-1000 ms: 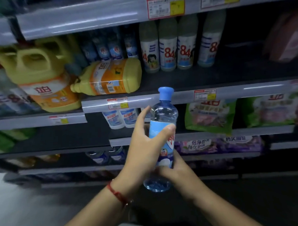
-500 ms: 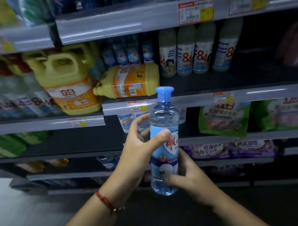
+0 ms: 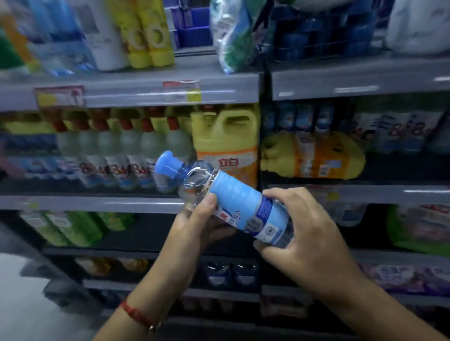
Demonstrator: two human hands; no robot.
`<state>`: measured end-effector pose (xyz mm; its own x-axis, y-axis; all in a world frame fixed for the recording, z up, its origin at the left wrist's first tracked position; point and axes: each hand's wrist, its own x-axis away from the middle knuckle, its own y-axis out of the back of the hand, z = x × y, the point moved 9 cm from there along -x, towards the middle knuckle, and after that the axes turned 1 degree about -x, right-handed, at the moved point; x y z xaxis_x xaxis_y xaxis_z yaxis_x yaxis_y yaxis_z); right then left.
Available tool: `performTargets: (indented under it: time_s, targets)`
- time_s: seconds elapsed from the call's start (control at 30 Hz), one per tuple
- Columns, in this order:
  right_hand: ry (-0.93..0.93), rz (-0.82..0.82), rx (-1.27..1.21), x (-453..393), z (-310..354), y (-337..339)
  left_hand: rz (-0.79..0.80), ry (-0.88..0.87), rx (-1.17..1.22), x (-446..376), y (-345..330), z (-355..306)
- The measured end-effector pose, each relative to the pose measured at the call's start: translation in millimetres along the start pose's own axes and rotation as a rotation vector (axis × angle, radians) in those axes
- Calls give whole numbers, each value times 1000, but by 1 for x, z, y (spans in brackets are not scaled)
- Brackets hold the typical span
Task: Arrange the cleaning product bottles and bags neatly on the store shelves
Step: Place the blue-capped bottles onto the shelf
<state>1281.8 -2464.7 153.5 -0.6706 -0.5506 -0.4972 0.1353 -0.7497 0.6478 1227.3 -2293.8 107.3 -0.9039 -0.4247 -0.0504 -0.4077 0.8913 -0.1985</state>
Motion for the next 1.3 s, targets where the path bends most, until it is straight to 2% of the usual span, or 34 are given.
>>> performTargets:
  time_s: [0.13,0.27,0.37,0.5,0.8,0.93,1.07,1.2,1.3]
  targets:
    - [-77,65,-200,-34,44,-48,-30,-87,-91,-5,66,-53]
    - [-180,167,-526,-78,84,-89,52,-236,-282,-14,96,-124]
    - [-139,164,-666,-117,118,-104,79,-337,-331,-31,117,-169]
    - [-60,109,-705,-173,159,-107,61,-455,-346,-57,146,-223]
    - [140,89,-567,-296,228,-139,-57,-600,-467,-124,213,-322]
    - [142,66,-530,-344,242,-160,-75,-624,-521,-152,234,-350]
    - [73,70,-434,-377,248,-185,-91,-688,-673,-182,253,-365]
    - [-68,103,-353,-387,237,-211,-46,-725,-952,-211,262,-354]
    - [-157,96,-234,-393,236,-219,-153,-891,-1352,-222,267,-359]
